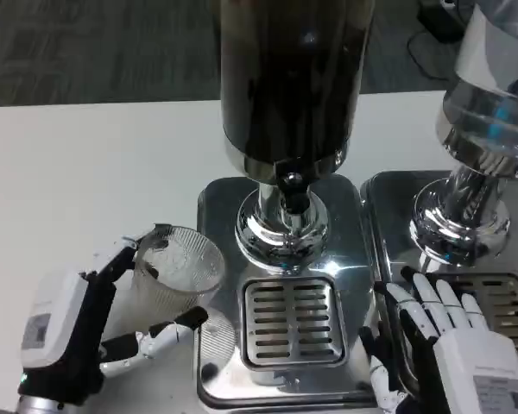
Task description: Grasp the cup under the faucet to collect the drink, then remove the cup.
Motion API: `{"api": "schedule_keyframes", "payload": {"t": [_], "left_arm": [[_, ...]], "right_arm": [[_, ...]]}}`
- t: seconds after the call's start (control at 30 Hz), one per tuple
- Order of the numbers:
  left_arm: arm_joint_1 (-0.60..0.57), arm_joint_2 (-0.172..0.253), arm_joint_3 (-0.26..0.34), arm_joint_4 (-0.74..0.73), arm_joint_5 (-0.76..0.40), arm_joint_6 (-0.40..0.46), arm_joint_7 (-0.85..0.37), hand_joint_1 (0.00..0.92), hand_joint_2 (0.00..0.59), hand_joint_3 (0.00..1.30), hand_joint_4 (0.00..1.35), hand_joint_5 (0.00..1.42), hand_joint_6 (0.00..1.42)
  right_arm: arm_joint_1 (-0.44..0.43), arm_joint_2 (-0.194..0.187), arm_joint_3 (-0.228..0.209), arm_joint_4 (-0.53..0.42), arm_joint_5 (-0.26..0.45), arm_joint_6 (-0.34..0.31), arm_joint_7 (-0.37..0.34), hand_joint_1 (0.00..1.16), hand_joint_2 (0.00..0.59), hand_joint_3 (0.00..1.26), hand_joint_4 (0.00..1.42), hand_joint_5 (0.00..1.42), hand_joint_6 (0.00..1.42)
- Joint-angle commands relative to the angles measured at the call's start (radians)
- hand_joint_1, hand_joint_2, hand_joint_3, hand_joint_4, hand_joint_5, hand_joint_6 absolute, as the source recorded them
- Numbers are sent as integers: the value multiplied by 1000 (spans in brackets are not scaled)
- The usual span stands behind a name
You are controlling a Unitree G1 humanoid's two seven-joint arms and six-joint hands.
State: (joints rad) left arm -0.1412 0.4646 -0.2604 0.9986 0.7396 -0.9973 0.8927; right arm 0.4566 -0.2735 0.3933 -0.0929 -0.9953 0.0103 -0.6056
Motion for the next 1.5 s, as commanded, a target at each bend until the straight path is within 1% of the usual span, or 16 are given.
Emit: {"api": "schedule_keyframes", "payload": {"t": [0.03,0.33,0.73,0.8,0.87,0.97,1.03,1.13,1.3,1.4,1.5], "left_arm": [[-3,11,-3,-31,9,-15,38,502,203,322,353,566,439],[-20,3,-6,-75,11,-45,24,495,199,322,353,557,440],[-91,-34,-87,-86,32,-108,-45,483,192,322,353,570,446],[-105,-48,-93,-74,30,-111,-55,483,192,322,353,571,447],[-133,-76,-107,-53,31,-108,-63,482,193,322,353,572,448],[-166,-106,-128,-26,41,-101,-60,482,193,323,353,572,448],[-198,-136,-142,10,47,-88,-59,479,192,324,353,572,448],[-235,-168,-164,56,58,-73,-56,473,193,325,353,572,449],[-259,-182,-184,111,52,-60,-49,465,192,326,355,572,449],[-269,-191,-197,145,53,-33,-46,460,191,326,355,573,449],[-270,-191,-208,163,57,-17,-44,457,190,326,354,573,449]], "right_arm": [[4,0,-3,-15,3,-3,-2,370,558,228,87,75,63],[10,8,-7,-19,3,4,-8,370,558,228,87,75,63],[52,26,-23,-60,-3,24,-6,370,558,228,87,75,63],[65,27,-25,-75,-11,28,-5,370,558,228,87,75,63],[73,25,-30,-88,-12,31,1,370,558,228,87,75,63],[87,23,-35,-106,-14,35,5,370,558,228,87,75,63],[98,24,-40,-118,-14,39,4,370,558,228,87,75,63],[110,27,-43,-136,-20,47,4,370,558,228,87,75,63],[113,32,-42,-140,-20,50,6,370,558,228,87,75,63],[107,29,-44,-140,-19,46,11,370,558,228,87,75,63],[106,31,-44,-138,-17,45,11,370,558,228,87,75,63]]}}
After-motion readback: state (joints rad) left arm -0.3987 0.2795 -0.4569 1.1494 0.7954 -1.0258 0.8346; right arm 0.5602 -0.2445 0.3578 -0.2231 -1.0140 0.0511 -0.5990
